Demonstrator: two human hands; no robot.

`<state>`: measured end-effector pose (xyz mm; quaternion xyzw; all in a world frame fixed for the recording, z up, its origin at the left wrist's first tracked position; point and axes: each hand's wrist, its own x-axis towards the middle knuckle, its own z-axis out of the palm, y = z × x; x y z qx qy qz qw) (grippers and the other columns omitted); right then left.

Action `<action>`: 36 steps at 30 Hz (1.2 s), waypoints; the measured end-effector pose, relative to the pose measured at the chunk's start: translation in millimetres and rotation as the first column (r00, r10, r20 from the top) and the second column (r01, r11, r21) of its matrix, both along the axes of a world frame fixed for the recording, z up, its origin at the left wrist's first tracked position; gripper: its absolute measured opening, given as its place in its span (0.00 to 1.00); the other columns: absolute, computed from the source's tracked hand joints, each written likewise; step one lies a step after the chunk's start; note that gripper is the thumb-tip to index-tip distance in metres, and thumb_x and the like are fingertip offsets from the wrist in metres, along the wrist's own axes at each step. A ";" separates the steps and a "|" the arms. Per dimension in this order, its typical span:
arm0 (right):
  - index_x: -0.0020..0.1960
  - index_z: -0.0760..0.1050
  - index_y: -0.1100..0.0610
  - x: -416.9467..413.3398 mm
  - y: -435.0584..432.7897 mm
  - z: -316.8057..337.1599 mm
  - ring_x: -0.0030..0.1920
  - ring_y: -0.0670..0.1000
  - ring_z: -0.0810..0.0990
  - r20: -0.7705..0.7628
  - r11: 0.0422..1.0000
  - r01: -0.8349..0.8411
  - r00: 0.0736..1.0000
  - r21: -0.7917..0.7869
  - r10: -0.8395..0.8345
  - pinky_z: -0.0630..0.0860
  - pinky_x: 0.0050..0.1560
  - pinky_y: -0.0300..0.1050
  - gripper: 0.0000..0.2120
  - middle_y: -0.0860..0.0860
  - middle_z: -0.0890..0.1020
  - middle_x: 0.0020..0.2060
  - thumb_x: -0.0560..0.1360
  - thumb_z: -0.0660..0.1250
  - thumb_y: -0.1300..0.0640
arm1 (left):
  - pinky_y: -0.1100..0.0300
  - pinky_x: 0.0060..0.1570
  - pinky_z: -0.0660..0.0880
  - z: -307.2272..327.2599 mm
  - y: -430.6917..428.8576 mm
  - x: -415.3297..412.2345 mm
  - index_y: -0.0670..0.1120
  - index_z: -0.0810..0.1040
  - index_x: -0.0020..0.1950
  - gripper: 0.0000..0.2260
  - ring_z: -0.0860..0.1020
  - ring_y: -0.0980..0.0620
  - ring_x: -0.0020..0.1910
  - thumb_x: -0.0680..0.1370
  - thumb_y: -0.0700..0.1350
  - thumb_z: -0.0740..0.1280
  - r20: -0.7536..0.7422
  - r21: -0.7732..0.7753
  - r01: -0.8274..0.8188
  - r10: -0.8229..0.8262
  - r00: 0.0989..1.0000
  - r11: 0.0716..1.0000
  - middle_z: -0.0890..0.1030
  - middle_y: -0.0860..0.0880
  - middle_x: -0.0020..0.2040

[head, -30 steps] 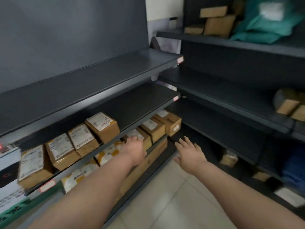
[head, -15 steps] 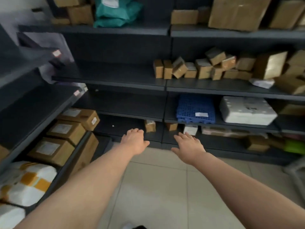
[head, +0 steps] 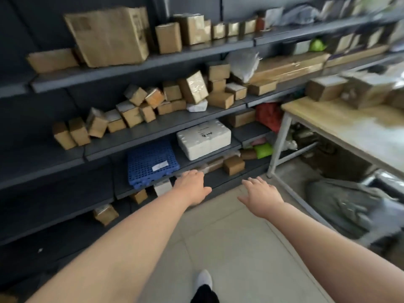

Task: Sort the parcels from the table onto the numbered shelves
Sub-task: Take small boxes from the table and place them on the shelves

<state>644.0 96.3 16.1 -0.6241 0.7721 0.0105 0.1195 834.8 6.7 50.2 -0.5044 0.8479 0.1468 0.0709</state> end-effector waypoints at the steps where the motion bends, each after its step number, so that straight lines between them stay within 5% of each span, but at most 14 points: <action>1: 0.73 0.62 0.52 -17.1 -0.2 1.4 0.73 0.55 0.59 0.000 0.999 0.045 0.999 -0.007 -0.045 0.63 0.67 0.55 0.25 0.50 0.67 0.71 0.79 0.56 0.42 | 0.45 0.63 0.69 2.1 -7.6 -21.8 0.44 0.70 0.68 0.23 0.68 0.43 0.66 0.79 0.57 0.62 -0.005 -0.007 0.049 -0.050 0.999 0.999 0.71 0.46 0.67; 10: 0.72 0.64 0.52 -150.5 -15.4 17.5 0.73 0.54 0.61 -0.031 0.901 0.434 0.900 -0.028 -0.434 0.65 0.66 0.54 0.26 0.50 0.68 0.70 0.78 0.57 0.40 | 0.47 0.66 0.68 5.6 -85.7 -197.1 0.45 0.69 0.70 0.24 0.68 0.43 0.68 0.79 0.57 0.62 -0.050 0.029 0.361 -0.360 0.932 0.932 0.71 0.45 0.69; 19: 0.73 0.62 0.51 -241.1 -10.3 12.7 0.72 0.54 0.63 0.013 0.703 0.711 0.703 -0.003 -0.711 0.66 0.64 0.54 0.26 0.51 0.67 0.71 0.79 0.56 0.40 | 0.46 0.67 0.66 -1.6 -136.9 -332.0 0.45 0.65 0.73 0.25 0.63 0.44 0.72 0.80 0.57 0.61 -0.020 0.076 0.569 -0.569 0.822 0.819 0.66 0.46 0.73; 26: 0.74 0.61 0.51 -328.5 1.2 0.7 0.72 0.55 0.63 0.054 0.589 0.808 0.589 -0.002 -0.807 0.65 0.65 0.56 0.28 0.51 0.66 0.72 0.79 0.56 0.40 | 0.47 0.69 0.65 -8.3 -131.2 -435.1 0.45 0.64 0.74 0.27 0.63 0.44 0.73 0.80 0.57 0.63 -0.043 0.051 0.677 -0.676 0.736 0.734 0.66 0.46 0.74; 36: 0.73 0.62 0.52 -509.8 -0.9 10.3 0.69 0.56 0.66 0.079 0.602 0.798 0.601 -0.019 -0.795 0.67 0.63 0.52 0.26 0.54 0.69 0.69 0.79 0.57 0.41 | 0.47 0.71 0.61 15.1 -124.0 -624.4 0.44 0.62 0.75 0.28 0.61 0.43 0.73 0.80 0.57 0.62 0.009 0.004 0.707 -0.707 0.707 0.707 0.63 0.45 0.75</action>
